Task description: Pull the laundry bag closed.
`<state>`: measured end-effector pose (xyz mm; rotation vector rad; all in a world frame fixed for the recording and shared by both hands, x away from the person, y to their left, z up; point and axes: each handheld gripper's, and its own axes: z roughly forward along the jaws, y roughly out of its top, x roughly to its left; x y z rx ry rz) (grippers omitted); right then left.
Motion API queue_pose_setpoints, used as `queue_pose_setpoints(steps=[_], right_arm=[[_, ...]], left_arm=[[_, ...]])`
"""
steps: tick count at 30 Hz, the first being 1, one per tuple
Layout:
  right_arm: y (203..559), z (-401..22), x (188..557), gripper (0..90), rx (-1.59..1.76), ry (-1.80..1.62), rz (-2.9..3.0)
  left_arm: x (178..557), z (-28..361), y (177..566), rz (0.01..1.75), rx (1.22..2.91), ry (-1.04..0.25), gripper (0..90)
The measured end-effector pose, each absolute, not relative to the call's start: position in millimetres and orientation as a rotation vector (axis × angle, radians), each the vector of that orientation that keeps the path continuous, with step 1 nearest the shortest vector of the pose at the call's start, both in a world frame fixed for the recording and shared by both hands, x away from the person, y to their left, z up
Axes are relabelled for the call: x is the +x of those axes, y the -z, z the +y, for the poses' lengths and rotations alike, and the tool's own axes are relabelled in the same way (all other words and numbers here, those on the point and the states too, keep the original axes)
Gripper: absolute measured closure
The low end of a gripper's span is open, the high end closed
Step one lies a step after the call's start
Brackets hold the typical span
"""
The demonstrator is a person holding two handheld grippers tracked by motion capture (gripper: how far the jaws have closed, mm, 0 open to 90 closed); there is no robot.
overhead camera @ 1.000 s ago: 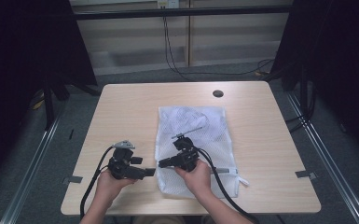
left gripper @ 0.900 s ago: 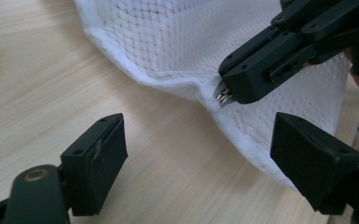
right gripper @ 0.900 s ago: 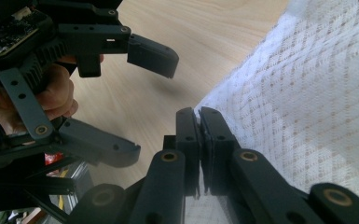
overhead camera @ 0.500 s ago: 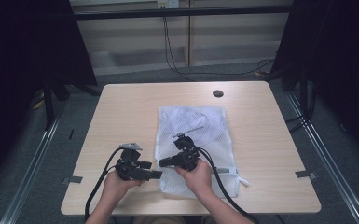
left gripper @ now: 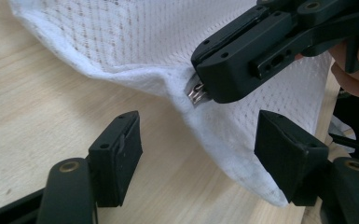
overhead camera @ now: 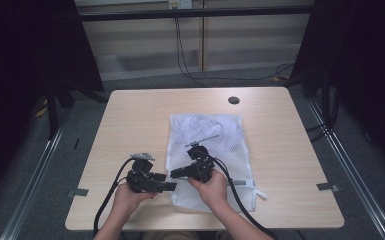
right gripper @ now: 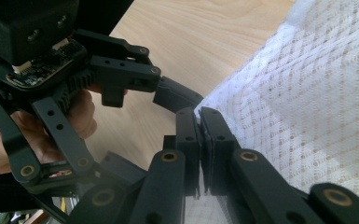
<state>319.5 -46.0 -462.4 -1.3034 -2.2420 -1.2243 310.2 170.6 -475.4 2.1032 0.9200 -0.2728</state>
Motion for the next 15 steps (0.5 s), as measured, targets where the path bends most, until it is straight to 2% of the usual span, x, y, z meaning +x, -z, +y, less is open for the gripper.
queue_pose_setpoints(steps=[15], right_arm=[[460.8,-46.3,318.6,86.4,-1.289,1.248,-2.247]], left_arm=[[312.0,162.1,478.0,0.913,2.079,0.320,47.8]])
